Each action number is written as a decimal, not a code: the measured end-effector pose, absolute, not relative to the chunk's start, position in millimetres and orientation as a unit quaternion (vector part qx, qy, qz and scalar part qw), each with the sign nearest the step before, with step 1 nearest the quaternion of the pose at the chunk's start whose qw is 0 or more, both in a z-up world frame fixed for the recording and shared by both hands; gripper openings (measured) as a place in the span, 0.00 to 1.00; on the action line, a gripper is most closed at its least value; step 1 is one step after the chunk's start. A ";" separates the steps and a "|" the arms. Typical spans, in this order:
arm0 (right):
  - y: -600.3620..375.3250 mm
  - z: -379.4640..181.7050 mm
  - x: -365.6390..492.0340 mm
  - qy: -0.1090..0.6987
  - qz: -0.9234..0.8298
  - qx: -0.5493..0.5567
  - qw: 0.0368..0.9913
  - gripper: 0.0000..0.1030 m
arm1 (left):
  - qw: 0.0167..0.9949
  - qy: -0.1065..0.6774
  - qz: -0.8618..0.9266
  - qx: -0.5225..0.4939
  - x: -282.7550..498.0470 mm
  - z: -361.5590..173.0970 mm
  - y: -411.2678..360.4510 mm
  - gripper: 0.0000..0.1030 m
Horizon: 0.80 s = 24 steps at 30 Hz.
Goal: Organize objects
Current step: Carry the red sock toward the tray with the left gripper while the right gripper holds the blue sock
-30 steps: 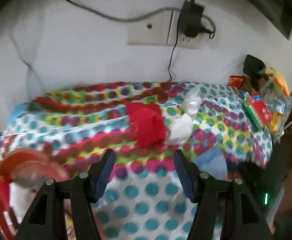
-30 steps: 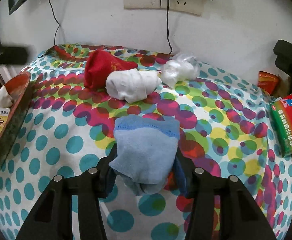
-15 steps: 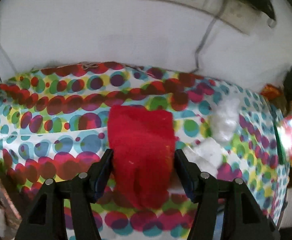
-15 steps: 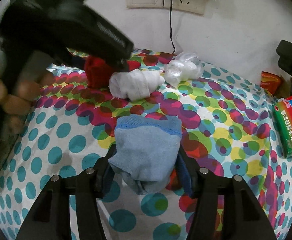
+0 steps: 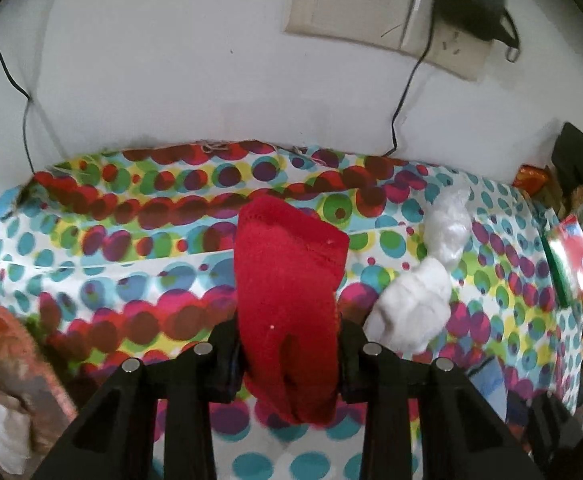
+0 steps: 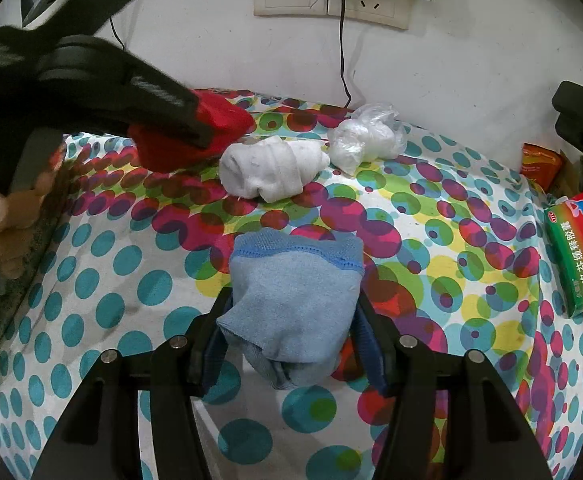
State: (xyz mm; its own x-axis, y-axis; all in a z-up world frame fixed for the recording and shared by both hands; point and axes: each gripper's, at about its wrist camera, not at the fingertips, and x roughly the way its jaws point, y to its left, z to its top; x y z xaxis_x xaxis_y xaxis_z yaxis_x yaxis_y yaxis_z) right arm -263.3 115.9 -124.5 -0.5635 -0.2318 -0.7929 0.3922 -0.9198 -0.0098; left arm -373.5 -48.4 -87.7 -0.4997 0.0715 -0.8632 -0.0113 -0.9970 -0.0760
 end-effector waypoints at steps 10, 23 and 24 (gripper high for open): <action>116.5 -122.4 -262.6 0.094 -0.880 0.432 0.175 0.54 | 0.030 -0.013 0.871 -0.490 -324.5 -67.5 -56.9 0.33; 119.0 -121.4 -263.8 0.094 -0.880 0.433 0.171 0.57 | 0.037 0.023 0.876 -0.480 -265.0 -44.8 -68.8 0.33; 119.0 -121.2 -263.8 0.094 -0.880 0.433 0.171 0.57 | 0.034 0.023 0.876 -0.480 -261.4 -44.3 -72.0 0.33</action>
